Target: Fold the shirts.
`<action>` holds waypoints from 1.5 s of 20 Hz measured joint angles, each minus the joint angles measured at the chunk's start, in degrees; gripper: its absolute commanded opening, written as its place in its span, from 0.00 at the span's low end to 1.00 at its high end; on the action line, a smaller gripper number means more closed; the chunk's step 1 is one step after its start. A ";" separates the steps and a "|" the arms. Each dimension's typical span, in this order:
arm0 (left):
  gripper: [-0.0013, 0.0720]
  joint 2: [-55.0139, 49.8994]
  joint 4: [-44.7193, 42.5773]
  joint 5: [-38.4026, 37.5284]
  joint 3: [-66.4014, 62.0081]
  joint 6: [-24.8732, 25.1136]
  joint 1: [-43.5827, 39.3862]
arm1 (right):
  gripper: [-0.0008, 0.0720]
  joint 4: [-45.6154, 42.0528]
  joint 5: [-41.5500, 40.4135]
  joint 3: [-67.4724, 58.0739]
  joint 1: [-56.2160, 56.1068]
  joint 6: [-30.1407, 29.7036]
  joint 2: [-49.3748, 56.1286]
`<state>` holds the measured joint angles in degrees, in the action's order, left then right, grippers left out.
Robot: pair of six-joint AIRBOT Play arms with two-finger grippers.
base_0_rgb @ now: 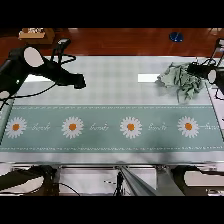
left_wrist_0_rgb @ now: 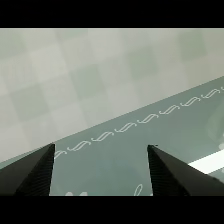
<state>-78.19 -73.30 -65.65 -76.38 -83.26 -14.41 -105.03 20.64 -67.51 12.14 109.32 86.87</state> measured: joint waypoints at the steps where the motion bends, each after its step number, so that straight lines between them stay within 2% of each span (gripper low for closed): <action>1: 1.00 0.15 0.02 0.00 0.00 0.00 0.00 | 0.83 0.28 -1.09 0.00 0.04 0.02 1.36; 4: 1.00 0.59 0.20 -0.02 0.00 0.00 0.00 | 0.81 1.49 -3.96 -0.02 0.11 0.04 5.03; 7: 1.00 1.05 0.26 0.00 0.00 0.00 0.00 | 0.69 1.99 -5.90 -0.02 0.11 0.07 8.39; 8: 1.00 1.20 0.28 -0.02 0.00 0.00 0.00 | 0.50 2.03 -6.32 -0.02 0.11 0.07 9.42; 9: 1.00 1.33 0.28 -0.02 0.00 0.00 0.00 | 0.05 2.08 -6.71 -0.02 0.11 0.04 10.12; 12: 1.00 1.66 0.31 0.00 0.00 0.00 0.00 | 0.05 2.47 -7.13 -0.37 0.15 0.15 10.10; 15: 1.00 2.62 1.40 -0.55 -0.94 0.02 0.00 | 0.05 2.51 -7.65 -1.55 -0.02 -0.17 5.46; 18: 1.00 4.17 2.38 -3.45 -5.64 0.02 0.02 | 0.05 2.56 -7.19 -3.34 -0.96 -1.29 -3.65; 23: 1.00 8.44 2.60 -8.72 -17.29 0.02 0.31 | 0.05 2.60 -3.26 -5.53 -6.16 -2.91 -25.73; 27: 0.99 13.88 2.62 -11.87 -21.57 -0.39 0.42 | 0.05 3.15 6.45 -5.95 -13.55 -3.34 -42.53; 30: 0.99 16.85 2.64 -15.78 -22.56 -2.25 0.42 | 0.05 5.44 18.69 -6.05 -19.12 -3.48 -50.84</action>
<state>-61.34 -70.65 -81.43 -98.94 -85.52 -14.00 -99.59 39.33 -73.56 -6.98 105.84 36.03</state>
